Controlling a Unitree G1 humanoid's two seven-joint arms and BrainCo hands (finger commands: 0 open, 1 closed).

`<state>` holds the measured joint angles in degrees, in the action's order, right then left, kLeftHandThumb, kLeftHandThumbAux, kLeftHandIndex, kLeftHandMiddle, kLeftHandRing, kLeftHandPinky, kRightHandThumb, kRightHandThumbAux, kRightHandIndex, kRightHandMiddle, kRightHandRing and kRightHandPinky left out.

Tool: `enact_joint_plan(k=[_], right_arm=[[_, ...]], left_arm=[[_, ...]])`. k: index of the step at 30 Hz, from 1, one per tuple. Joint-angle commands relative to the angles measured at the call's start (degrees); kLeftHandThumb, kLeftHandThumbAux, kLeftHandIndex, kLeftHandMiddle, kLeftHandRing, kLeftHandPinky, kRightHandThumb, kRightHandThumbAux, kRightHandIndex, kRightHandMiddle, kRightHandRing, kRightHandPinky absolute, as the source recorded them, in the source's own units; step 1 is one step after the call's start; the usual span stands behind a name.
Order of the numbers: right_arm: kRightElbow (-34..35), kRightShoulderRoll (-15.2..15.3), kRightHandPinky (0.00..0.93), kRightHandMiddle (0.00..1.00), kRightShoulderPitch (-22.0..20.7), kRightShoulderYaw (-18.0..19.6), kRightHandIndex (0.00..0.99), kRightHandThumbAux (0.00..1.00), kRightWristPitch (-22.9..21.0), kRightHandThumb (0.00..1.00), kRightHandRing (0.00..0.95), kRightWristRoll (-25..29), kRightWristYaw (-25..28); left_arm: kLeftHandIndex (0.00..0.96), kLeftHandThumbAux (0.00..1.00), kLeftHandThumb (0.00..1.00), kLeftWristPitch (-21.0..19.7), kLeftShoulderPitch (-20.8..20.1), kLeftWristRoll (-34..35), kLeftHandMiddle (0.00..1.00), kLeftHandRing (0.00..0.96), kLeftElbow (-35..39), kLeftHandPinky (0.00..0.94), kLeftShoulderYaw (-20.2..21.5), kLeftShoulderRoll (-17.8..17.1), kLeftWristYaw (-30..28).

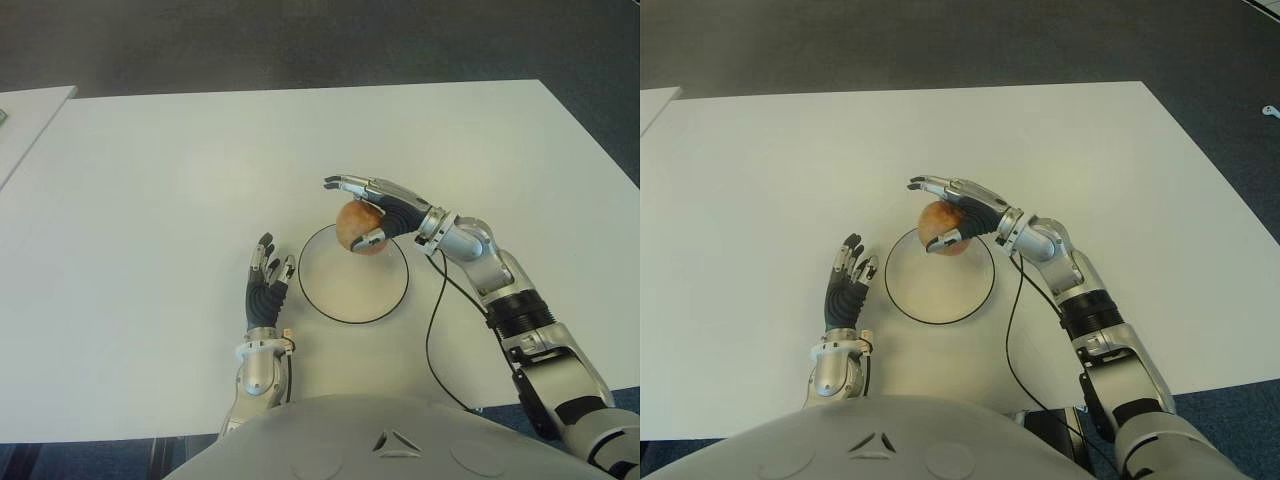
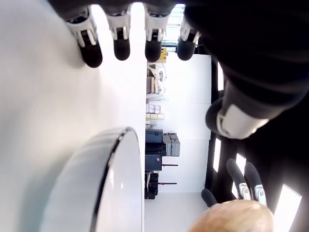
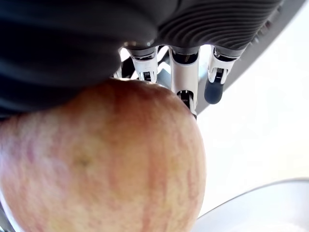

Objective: Put the apples into the plate.

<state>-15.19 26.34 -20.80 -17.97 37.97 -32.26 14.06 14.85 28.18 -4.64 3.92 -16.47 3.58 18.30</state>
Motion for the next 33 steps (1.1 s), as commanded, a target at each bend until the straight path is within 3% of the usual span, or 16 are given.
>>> enact_joint_plan(k=[1,13,33], right_arm=[[1.0,6.9,0.000,0.000,-5.4,-6.2,0.000,0.363,10.9,0.036,0.000,-24.9,-20.2],[0.2,11.1,0.000,0.000,-10.0,-11.6,0.000,0.379,10.6,0.017,0.000,-38.0,-32.6],[-3.0,14.7,0.000,0.000,-15.9,-18.6,0.000,0.417,10.7,0.000,0.000,-44.4,-41.7]], left_arm=[[0.067,0.591,0.000,-1.2,-0.9,-2.0,0.036,0.000,-0.1,0.000,-0.6,2.4,0.3],[0.044,0.607,0.000,-0.5,-1.3,-2.2,0.018,0.000,-1.0,0.000,-0.1,2.2,0.0],[0.049,0.608,0.000,0.2,-1.4,-0.5,0.035,0.000,-1.2,0.000,0.6,2.2,-1.3]])
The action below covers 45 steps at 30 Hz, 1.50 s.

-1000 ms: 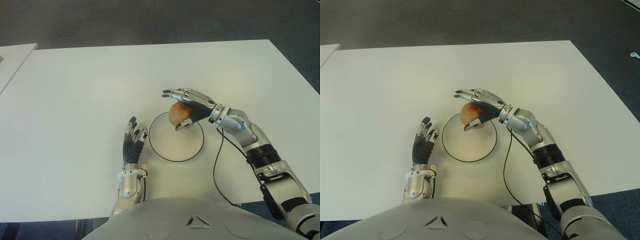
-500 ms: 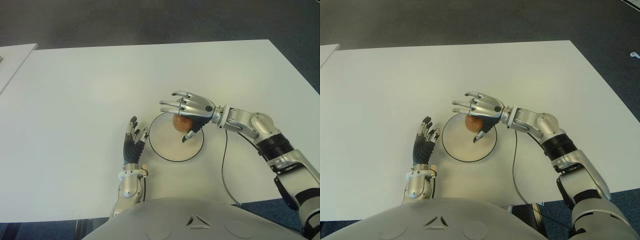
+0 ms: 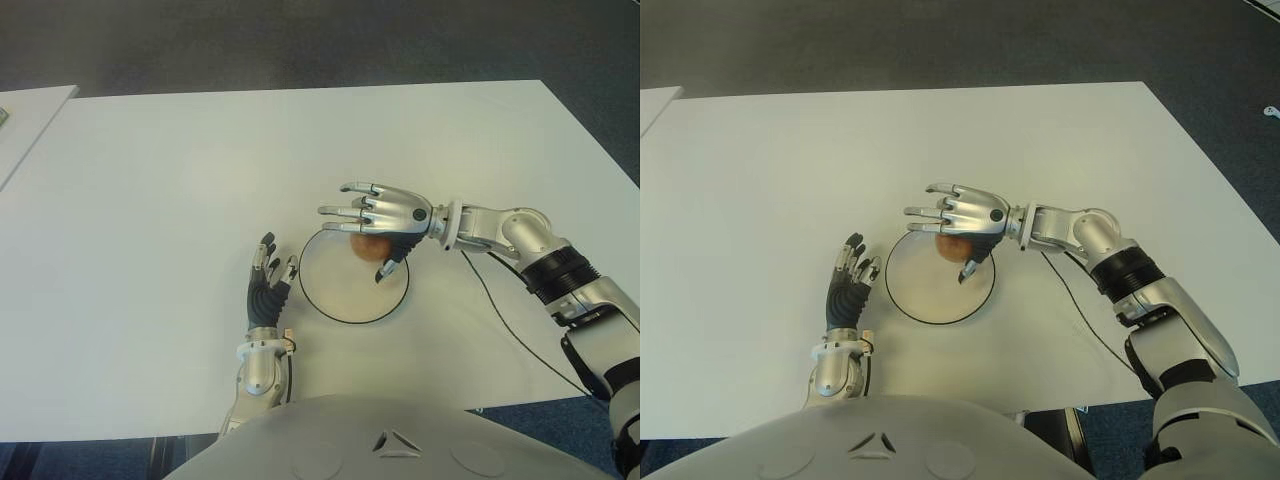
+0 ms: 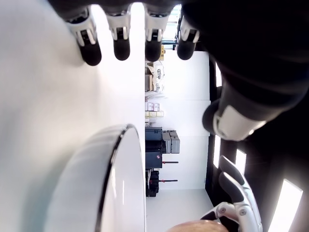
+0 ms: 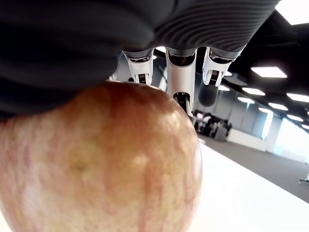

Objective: Put the apples into the plate.

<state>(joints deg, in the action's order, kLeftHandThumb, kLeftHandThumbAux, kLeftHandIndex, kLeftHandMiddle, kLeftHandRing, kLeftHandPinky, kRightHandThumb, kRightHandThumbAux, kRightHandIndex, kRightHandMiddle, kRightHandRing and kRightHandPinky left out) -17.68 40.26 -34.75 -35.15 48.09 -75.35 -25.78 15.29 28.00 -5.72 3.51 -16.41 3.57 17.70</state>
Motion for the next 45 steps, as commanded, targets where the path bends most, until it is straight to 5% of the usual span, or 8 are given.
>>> enact_joint_plan(k=[1,45], right_arm=[[-0.6,0.9,0.000,0.000,-2.2,-1.7,0.000,0.417,0.6,0.000,0.000,-1.5,-2.2],[-0.4,2.6,0.000,0.000,-4.1,-5.5,0.000,0.434,-2.5,0.000,0.000,-5.1,-6.8]], left_arm=[[0.048,0.609,0.000,-0.4,-1.2,0.6,0.034,0.000,-0.8,0.000,0.5,2.3,-0.7],[0.049,0.613,0.000,-1.3,-0.7,-0.3,0.033,0.000,0.0,0.000,0.2,2.7,-0.2]])
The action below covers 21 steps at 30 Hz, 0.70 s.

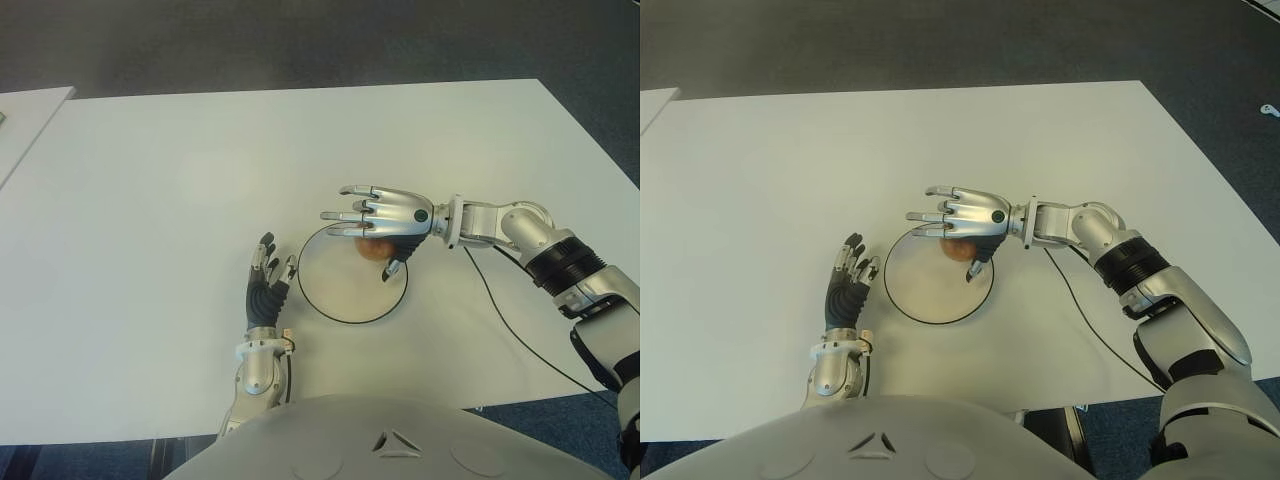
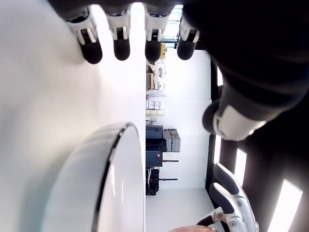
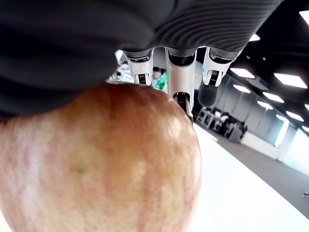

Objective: Put the apples into the plate.

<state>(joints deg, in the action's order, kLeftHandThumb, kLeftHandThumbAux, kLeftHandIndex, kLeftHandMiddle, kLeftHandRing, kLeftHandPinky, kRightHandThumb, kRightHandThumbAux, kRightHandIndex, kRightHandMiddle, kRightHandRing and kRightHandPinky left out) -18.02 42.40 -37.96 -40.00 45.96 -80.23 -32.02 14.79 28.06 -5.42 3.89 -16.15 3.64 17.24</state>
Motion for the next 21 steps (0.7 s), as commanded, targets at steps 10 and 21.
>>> enact_joint_plan(k=[10,21], right_arm=[[-0.1,0.5,0.000,0.000,-0.9,-0.5,0.000,0.433,-0.4,0.000,0.000,0.0,-0.5],[-0.5,0.3,0.000,0.000,-0.9,-0.5,0.000,0.444,0.2,0.000,0.000,0.6,-0.9]], left_arm=[[0.042,0.607,0.000,-0.8,-1.1,-0.2,0.026,0.000,-0.6,0.000,0.0,2.7,-0.1],[0.035,0.619,0.000,-0.9,-1.2,-0.2,0.016,0.000,-0.6,0.000,-0.1,2.9,0.0]])
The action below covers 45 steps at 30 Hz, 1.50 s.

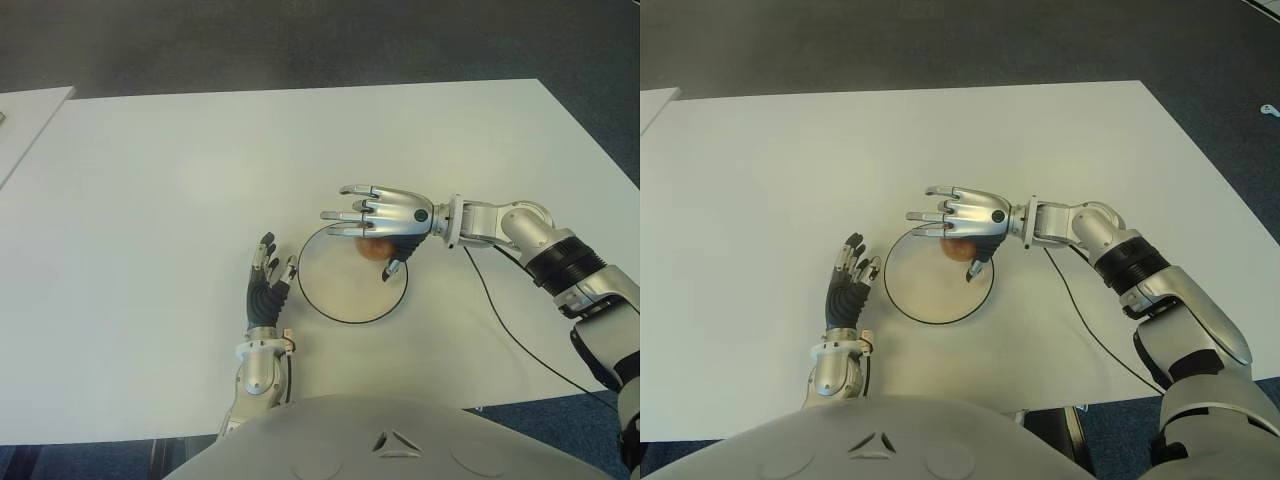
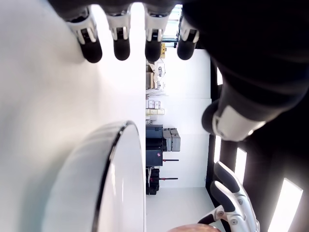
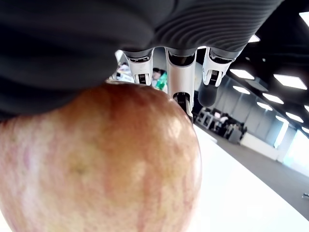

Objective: Put the apples into the plate.

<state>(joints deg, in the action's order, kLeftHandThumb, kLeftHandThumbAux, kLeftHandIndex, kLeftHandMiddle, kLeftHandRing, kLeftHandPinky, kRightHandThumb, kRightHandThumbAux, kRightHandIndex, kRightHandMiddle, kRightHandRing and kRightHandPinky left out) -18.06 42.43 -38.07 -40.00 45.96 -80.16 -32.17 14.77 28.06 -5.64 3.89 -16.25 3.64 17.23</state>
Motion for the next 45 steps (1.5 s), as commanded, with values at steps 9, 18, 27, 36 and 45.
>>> enact_joint_plan(k=[9,18,27,36,45], right_arm=[[-1.1,-0.3,0.000,0.000,-0.9,-0.6,0.000,0.457,1.9,0.000,0.000,2.4,-1.1],[-1.9,-0.7,0.000,0.000,-1.4,-0.5,0.000,0.464,3.9,0.000,0.000,3.7,0.2],[-2.2,-1.2,0.000,0.000,-1.3,-0.3,0.000,0.463,3.8,0.000,0.124,4.4,0.5],[-3.3,-1.7,0.000,0.000,-2.3,-1.5,0.000,0.491,4.6,0.000,0.117,2.9,-3.8],[-4.5,-1.9,0.000,0.000,-3.7,-3.4,0.000,0.567,3.7,0.000,0.154,0.8,-7.9]], left_arm=[[0.038,0.647,0.000,-0.9,-1.4,0.2,0.011,0.000,-1.0,0.000,0.1,2.8,-0.2],[0.039,0.650,0.000,-0.3,-1.7,-1.2,0.004,0.000,-1.7,0.000,0.0,2.5,0.4],[0.050,0.656,0.000,-0.4,-1.7,-2.2,0.010,0.000,-2.1,0.000,0.2,3.3,1.5],[0.054,0.624,0.000,-0.9,-1.7,-2.6,0.017,0.000,-1.7,0.000,-0.1,3.4,1.9],[0.036,0.621,0.000,-0.3,-1.8,-2.7,0.018,0.000,-2.0,0.000,-0.3,3.2,2.0]])
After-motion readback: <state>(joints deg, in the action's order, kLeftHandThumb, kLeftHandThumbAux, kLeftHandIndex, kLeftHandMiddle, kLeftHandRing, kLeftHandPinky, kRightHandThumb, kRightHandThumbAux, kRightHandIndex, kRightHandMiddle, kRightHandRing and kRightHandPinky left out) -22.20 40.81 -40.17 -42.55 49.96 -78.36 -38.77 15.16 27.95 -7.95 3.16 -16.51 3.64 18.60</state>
